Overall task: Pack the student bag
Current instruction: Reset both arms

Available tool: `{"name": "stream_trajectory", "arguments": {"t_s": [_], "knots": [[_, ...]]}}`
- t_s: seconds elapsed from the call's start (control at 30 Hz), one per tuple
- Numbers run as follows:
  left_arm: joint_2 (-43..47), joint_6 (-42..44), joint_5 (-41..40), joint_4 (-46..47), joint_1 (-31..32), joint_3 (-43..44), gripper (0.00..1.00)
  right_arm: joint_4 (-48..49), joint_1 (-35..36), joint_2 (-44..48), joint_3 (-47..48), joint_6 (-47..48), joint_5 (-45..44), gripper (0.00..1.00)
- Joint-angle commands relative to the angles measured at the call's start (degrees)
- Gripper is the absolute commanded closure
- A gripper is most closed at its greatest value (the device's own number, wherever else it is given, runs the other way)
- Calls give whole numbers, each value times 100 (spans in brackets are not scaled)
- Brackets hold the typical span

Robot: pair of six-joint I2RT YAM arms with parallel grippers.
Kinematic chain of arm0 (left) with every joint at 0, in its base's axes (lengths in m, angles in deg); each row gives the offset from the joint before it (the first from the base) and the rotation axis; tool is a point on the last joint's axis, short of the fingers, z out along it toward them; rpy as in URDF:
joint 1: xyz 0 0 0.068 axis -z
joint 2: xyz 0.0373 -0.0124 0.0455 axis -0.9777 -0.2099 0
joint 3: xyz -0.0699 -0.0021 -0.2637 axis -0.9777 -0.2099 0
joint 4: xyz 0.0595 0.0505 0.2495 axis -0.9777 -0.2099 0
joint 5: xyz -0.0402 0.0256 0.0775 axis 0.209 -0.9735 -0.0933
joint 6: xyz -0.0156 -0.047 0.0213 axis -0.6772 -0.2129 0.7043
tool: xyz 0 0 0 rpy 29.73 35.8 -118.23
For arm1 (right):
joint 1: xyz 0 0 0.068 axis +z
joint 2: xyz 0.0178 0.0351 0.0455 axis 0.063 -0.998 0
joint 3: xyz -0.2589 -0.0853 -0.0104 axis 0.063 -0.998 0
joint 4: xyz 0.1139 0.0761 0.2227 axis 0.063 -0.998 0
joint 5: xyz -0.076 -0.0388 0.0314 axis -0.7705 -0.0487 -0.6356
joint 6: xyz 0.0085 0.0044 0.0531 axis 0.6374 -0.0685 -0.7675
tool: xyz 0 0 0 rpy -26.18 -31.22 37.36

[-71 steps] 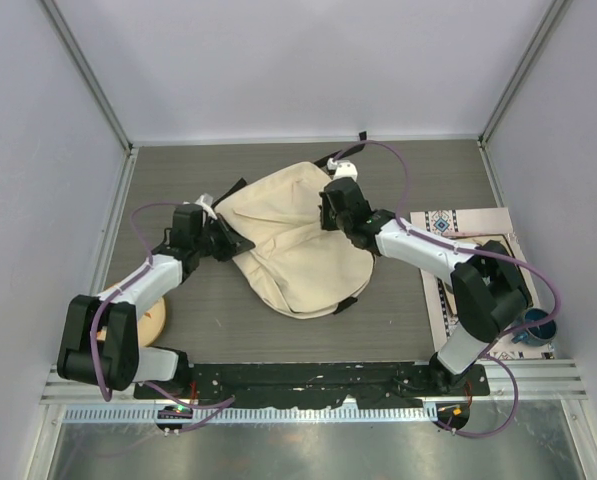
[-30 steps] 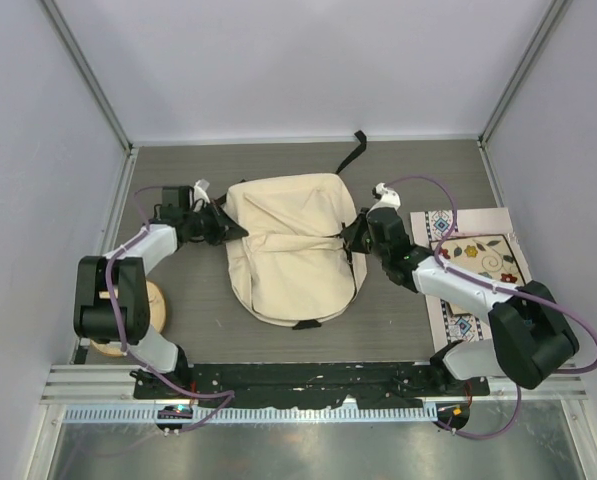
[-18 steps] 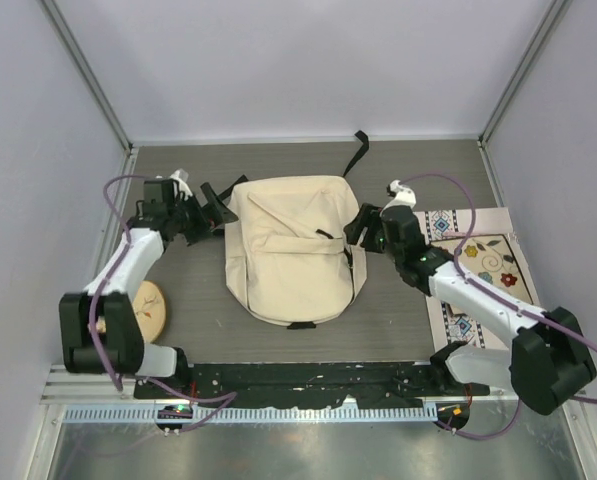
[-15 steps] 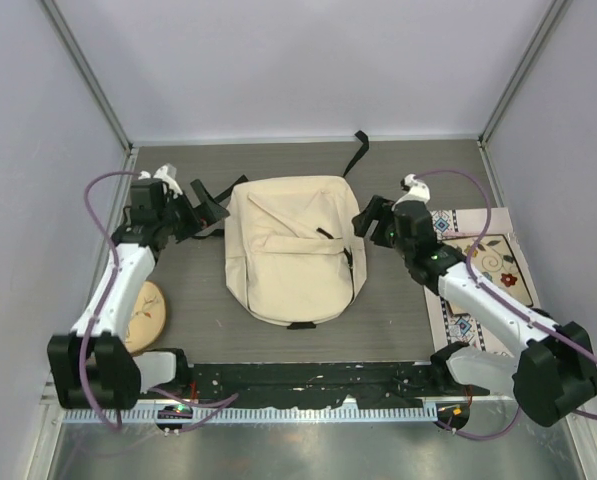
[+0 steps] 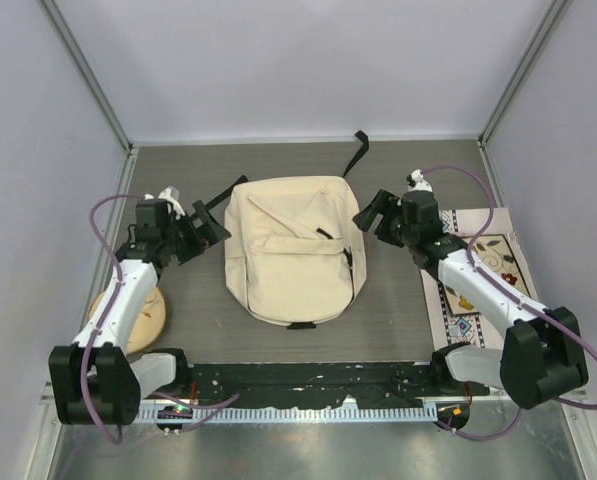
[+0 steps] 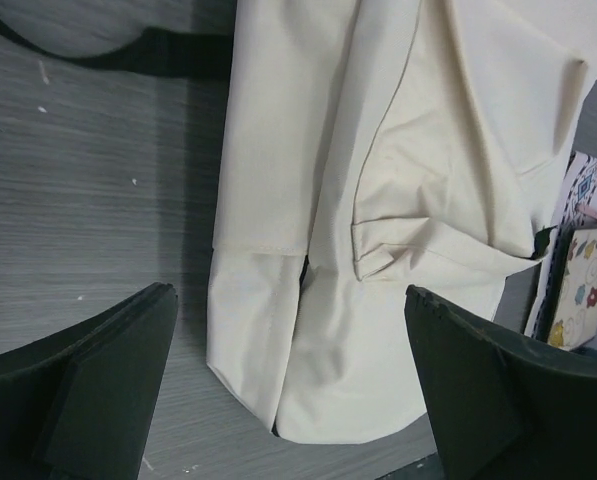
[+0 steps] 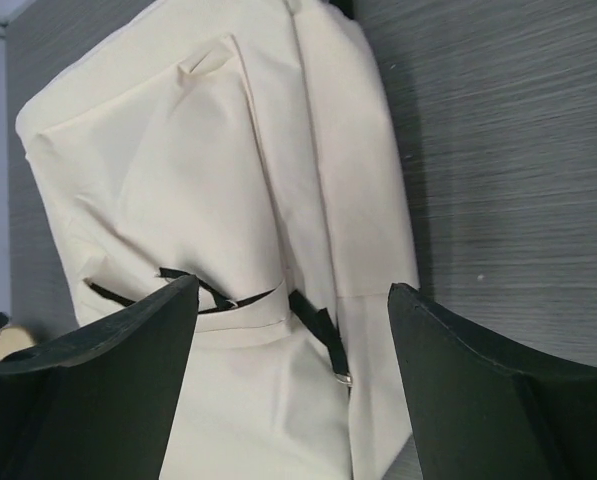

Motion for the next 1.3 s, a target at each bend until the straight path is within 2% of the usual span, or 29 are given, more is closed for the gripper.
{"name": "stream_trajectory", "arguments": {"t_s": [0.0, 0.1, 0.27, 0.37, 0.43, 0.5, 0.63, 0.67, 0.73, 0.83, 0.87, 0.9, 0.97, 1.03, 1.1, 1.27], "knots": [[-444, -521, 696, 917, 34, -355, 0, 1137, -13, -421, -157, -709, 1160, 19], [-875, -583, 784, 1154, 262, -365, 0, 1463, 57, -859, -105, -912, 1609, 20], [-1508, -970, 740, 1752, 877, -444, 1, 1359, 93, -1388, 44, -992, 1478, 20], [-1693, -1014, 801, 2051, 1159, -427, 0, 1393, 93, -1748, 255, -895, 1785, 20], [-1869, -936, 845, 2008, 1159, -287, 0, 1402, 84, -1942, 448, -851, 2135, 20], [-1922, -576, 679, 1501, 1150, 28, 0, 1183, 40, -1891, 545, -694, 2094, 21], [-1616, 49, -225, 445, 1150, 557, 1, 717, -144, -1101, 371, -264, 876, 18], [-1501, 119, -801, 304, 1150, 610, 1, 464, -214, -760, 335, -167, 654, 16], [-1045, 207, -1235, 171, 1150, 532, 0, 103, -250, -406, 239, 158, -273, 15], [-448, 164, -2122, 109, 1150, 321, 0, -336, -268, 86, 116, 466, -1156, 11], [-324, 155, -2438, 74, 1142, 216, 0, -434, -268, 357, 72, 415, -1977, 8], [-201, 120, -2633, -4, 1142, 180, 1, -444, -268, 517, -173, 371, -2298, 8], [133, 146, -2836, -40, 1142, 66, 0, 107, -268, 1173, -612, 580, -2896, 7], [449, 286, -3030, -14, 1142, -39, 1, 957, -268, 1606, -1324, 975, -3083, 7], [609, 287, -3336, -40, 1142, -136, 0, 1190, -259, 1923, -1650, 1546, -3233, 7], [864, 252, -3575, -76, 1142, -242, 0, 1586, -259, 1688, -1994, 2365, -3671, 7]]}}
